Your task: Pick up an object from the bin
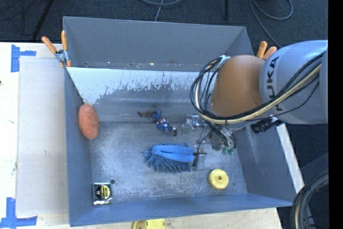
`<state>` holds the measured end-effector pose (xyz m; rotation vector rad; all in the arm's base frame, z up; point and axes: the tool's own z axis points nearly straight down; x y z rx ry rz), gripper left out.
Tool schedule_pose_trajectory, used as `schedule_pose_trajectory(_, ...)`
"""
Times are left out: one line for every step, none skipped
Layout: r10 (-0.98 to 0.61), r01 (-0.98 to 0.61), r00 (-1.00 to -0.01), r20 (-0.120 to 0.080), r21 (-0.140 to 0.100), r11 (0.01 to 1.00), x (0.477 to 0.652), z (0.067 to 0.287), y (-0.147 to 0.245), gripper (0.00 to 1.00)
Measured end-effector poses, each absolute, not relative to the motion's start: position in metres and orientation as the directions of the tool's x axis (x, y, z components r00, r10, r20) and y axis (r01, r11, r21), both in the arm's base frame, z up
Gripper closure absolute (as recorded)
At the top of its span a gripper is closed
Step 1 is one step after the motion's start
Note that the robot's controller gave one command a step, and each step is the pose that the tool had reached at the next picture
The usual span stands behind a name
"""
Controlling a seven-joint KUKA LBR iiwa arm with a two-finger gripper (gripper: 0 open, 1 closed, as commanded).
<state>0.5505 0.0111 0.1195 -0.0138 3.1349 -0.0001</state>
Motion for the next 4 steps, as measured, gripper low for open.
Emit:
schedule_pose_trajectory(-0.042, -0.042, -0.999, 0.003, 0.0, 0.999, 0.54, 0.079, 0.027, 0.0)
schedule_pose_trajectory(-0.032, -0.032, -0.999, 0.002, 0.001, 0.999, 0.523, 0.069, 0.029, 1.0)
schedule_pose_trajectory(-0.032, -0.032, -0.999, 0.002, 0.001, 0.999, 0.523, 0.069, 0.029, 1.0)
schedule_pose_trajectory(-0.035, -0.035, -0.999, 0.01, 0.0, 0.999, 0.52, 0.114, 0.025, 1.0)
